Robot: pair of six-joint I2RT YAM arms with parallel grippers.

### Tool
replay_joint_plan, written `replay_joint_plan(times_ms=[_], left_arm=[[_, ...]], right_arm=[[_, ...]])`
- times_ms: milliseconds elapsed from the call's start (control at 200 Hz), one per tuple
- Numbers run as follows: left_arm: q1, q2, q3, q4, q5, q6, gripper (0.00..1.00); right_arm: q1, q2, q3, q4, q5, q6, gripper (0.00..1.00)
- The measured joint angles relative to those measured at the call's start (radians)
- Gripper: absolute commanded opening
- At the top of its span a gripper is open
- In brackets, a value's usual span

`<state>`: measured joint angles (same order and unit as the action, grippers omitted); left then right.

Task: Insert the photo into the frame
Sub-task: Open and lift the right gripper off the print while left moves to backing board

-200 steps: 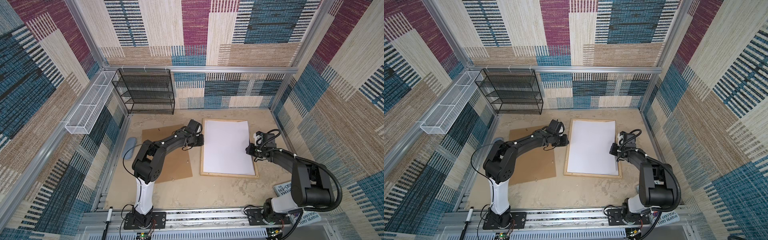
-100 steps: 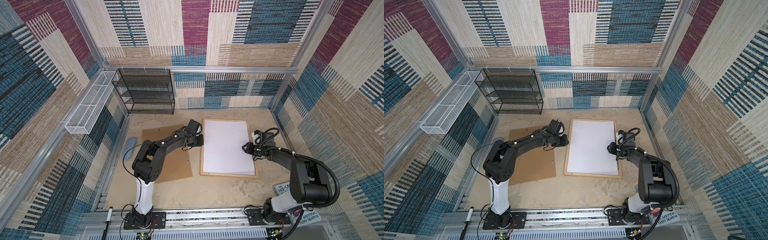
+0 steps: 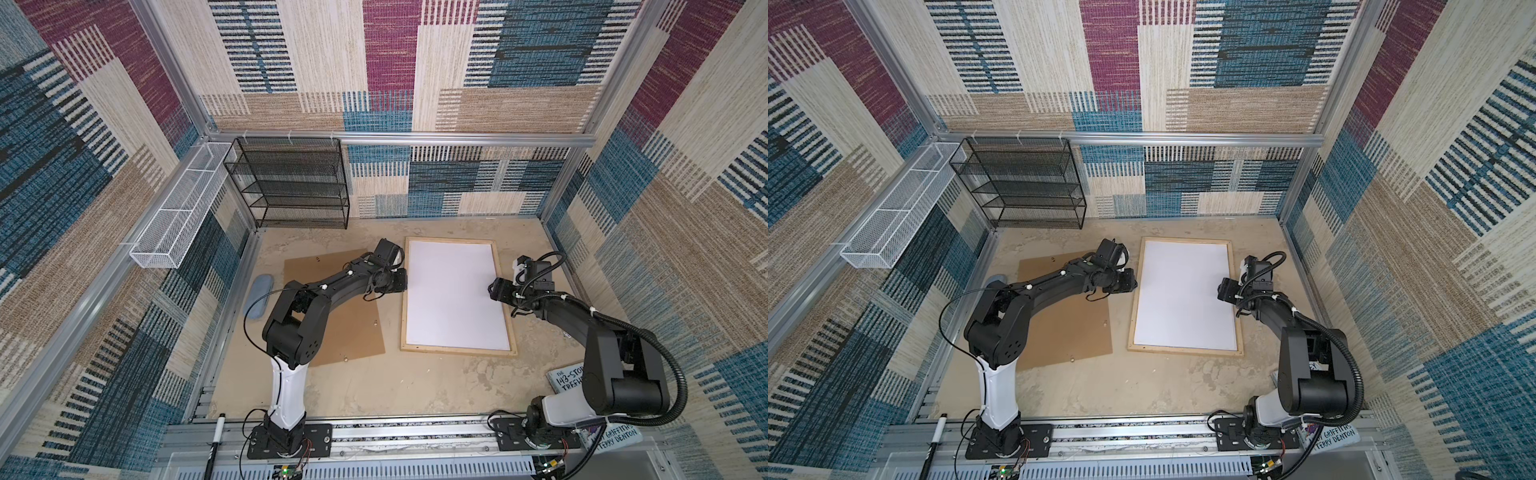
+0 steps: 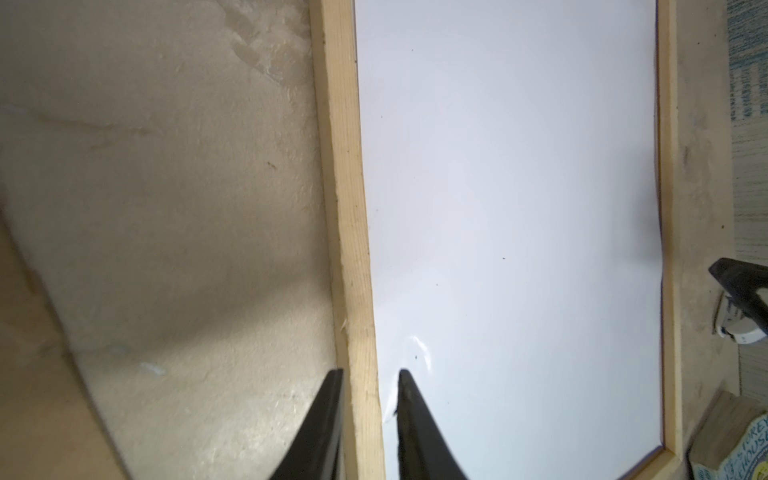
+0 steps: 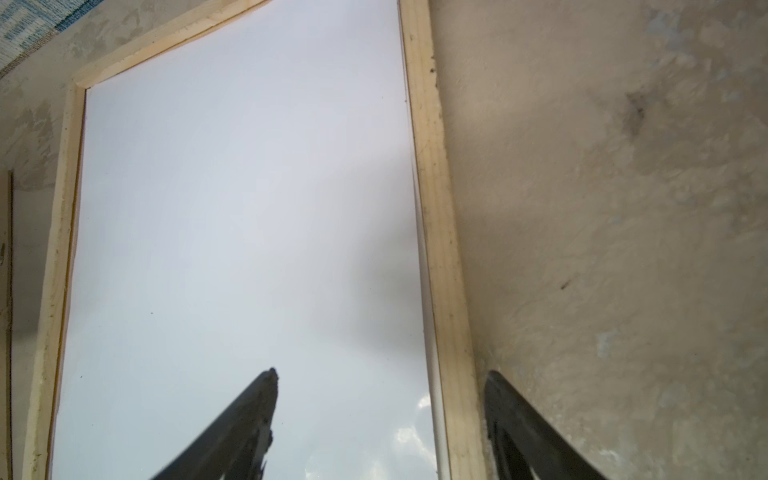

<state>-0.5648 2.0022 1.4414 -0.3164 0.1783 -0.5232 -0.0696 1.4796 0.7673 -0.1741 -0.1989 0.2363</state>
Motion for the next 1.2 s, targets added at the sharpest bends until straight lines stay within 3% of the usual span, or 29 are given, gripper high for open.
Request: replay_joint_plan(times_ms=[546, 956, 1197], left_arm=[[0.0, -0.008, -0.047, -0.026, -0.042, -0.004, 0.27], [-0.013, -0.134, -0.199, -0.016, -0.045, -0.035, 0.27], [-0.015, -0.261, -0.317, -0.01, -0.125, -0.058, 0.28]], right_arm=[[0.0, 0.175, 0.158, 0.02, -0.082, 0.006, 0.83], [0.0, 0.433, 0.479, 0.054, -0.109, 0.007, 0.85], [0.0, 0.565, 0.6, 0.065, -0.177, 0.01, 0.85]])
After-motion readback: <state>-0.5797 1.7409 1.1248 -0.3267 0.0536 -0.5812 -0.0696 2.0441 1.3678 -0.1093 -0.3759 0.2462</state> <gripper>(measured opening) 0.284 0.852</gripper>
